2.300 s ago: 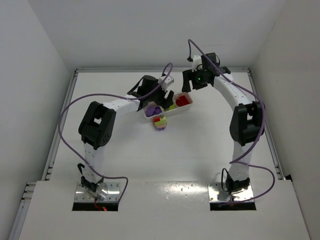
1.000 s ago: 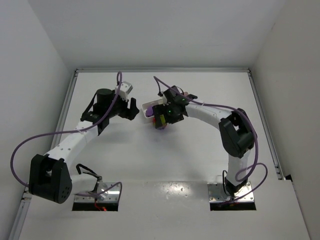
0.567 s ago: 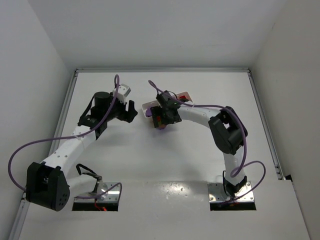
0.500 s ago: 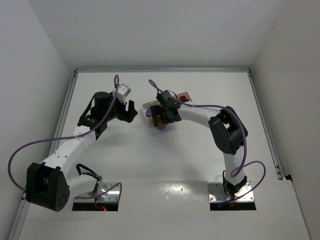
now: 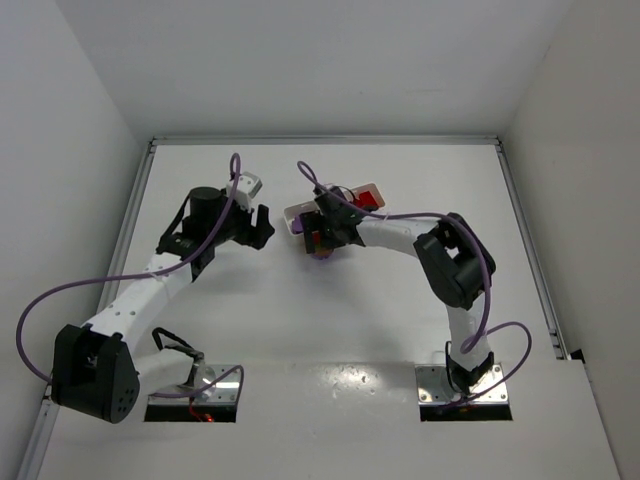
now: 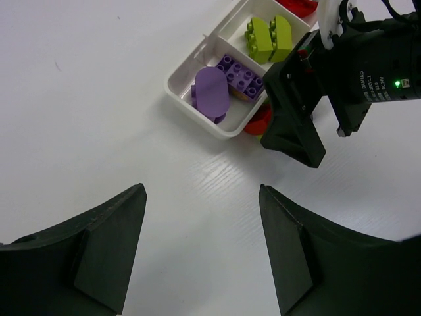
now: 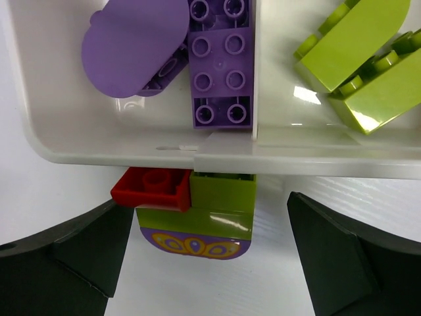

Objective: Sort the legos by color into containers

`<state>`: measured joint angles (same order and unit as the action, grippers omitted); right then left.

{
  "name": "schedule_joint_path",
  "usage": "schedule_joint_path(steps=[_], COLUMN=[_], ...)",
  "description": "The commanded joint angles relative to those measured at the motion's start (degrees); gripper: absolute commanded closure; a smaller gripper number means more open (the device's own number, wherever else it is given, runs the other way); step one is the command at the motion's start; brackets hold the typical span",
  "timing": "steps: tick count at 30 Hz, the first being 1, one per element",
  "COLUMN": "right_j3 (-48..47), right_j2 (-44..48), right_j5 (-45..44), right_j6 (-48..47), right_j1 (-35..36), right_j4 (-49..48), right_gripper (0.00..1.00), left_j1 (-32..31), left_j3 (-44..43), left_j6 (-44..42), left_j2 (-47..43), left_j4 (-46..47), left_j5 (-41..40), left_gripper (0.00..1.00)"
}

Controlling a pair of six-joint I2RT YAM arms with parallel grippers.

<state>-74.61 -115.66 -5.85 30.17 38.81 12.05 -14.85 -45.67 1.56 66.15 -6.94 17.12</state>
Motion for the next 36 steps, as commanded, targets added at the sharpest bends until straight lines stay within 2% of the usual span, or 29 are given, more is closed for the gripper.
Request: schedule_joint_path(steps=[1,7,9,11,12,15,16,18,21,28,30,36], right_j3=[1.8,3.2,5.3,7.8,8.5,10.9,11.5,13.9,17.2,26.4,29.3,33.6], right_j2=[1.8,1.8,3.1,4.8,5.3,7.8,8.7,12.4,17.6,33.1,36.8,41.9], right_j5=[-1.6,-1.6,-1.6,-0.7,0.0,1.4,1.4,3.1,7.4,23.2,27.2,32.0], right_j6=[-0.6,-1.7,-3.1,-4.2,-5.6,-7.7,-8.3,-10.3,-12.9,-28.0,-31.3,-44.2], right_j1=[0.7,0.7,1.3,1.3,1.8,1.8,2.3,2.3,1.6,1.6,1.1,0.6], right_j4=[-5.4,-6.7,-8.2,-11.2,-12.0,-13.7,-13.7,-15.1,-15.7,-19.7,-21.5,-21.5], right_gripper=[0.0,0.12,0.23,0.37,0.55,0.92,0.96,1.0,1.0,1.0,1.0,1.0], left_j1=[0.5,0.5,0.5,0.5,0.5,0.5,0.5,0.5,0.5,0.5,0.5,1.1], left_j3=[0.2,0.8,0.8,1.4,1.4,2.0,2.0,2.6,3.1,1.6,0.2,-6.3], left_j6=[-0.4,-0.4,-0.4,-0.4,-0.4,-0.4,-0.4,-0.4,0.2,5.6,7.0,10.4], left_j2=[-1.6,-1.0,-1.0,-1.0,-1.0,-1.0,-1.0,-1.6,-2.1,3.1,5.3,11.8], left_j4=[1.1,1.1,1.7,1.7,2.2,2.2,2.2,2.7,2.7,3.3,3.3,4.5], left_j5=[-0.1,-0.1,-0.1,0.4,0.5,1.1,1.6,2.5,5.9,27.6,30.4,42.7], left_gripper=[0.25,0.25,0.25,0.25,0.25,0.25,0.25,0.25,0.25,0.25,0.25,0.25])
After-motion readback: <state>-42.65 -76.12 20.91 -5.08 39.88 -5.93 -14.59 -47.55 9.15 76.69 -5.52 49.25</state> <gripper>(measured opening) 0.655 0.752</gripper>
